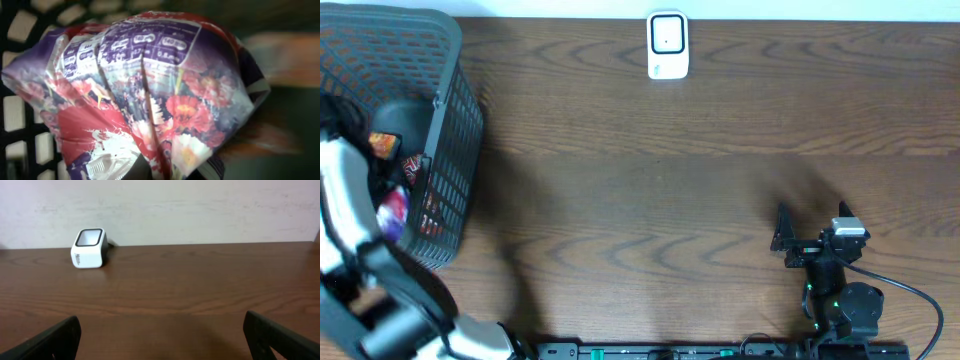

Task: Scan the item barcode
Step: 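Reach into the basket and grasp the purple-red floral bag with left gripper, then lift the floral bag out and place it on the table center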

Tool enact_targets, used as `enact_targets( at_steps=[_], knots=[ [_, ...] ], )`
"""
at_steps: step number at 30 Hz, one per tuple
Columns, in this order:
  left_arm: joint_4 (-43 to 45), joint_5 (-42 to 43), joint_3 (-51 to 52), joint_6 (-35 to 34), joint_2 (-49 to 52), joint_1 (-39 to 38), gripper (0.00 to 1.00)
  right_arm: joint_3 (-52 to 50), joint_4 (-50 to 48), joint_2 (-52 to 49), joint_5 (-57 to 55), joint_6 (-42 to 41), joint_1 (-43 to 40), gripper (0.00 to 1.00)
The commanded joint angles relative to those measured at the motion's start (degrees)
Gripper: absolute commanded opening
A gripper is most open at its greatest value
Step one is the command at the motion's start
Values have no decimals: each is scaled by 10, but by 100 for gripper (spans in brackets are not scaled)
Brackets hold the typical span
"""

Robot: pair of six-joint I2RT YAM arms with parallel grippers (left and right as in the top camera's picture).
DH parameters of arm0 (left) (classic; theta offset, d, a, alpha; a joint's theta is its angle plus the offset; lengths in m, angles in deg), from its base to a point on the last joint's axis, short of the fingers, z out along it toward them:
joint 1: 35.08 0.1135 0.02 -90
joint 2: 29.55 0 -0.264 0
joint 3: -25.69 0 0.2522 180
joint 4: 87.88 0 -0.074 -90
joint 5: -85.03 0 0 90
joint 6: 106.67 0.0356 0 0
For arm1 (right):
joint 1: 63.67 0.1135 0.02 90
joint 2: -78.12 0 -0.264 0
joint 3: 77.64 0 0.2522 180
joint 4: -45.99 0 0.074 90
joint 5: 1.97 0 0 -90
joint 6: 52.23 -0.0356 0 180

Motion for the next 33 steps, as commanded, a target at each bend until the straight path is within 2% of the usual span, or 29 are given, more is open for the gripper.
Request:
enact_targets(
  at_steps=[1, 3, 6, 8, 15, 20, 26, 28, 33],
  knots=[
    [37, 118, -30, 9, -107, 1, 7, -2, 1, 3, -4, -8, -5, 99],
    [73, 175, -30, 6, -167, 1, 7, -2, 1, 3, -4, -8, -5, 99],
    [100, 208, -30, -31, -226, -3, 7, -2, 1, 3, -4, -8, -5, 99],
    [118, 215, -30, -52, -261, -9, 7, -2, 1, 3, -4, -8, -5, 99],
    [173, 217, -30, -48, -350, -80, 8, -2, 1, 3, -4, -8, -5, 99],
    [174, 216, -30, 38, -362, -228, 7, -2, 1, 3, -4, -8, -5, 99],
    [181, 216, -30, 224, -323, -423, 7, -2, 1, 3, -4, -8, -5, 99],
    [172, 213, -30, 245, -300, -464, 7, -2, 1, 3, -4, -8, -5, 99],
    [164, 212, -30, 245, -216, -532, 7, -2, 1, 3, -4, -8, -5, 99]
  ],
)
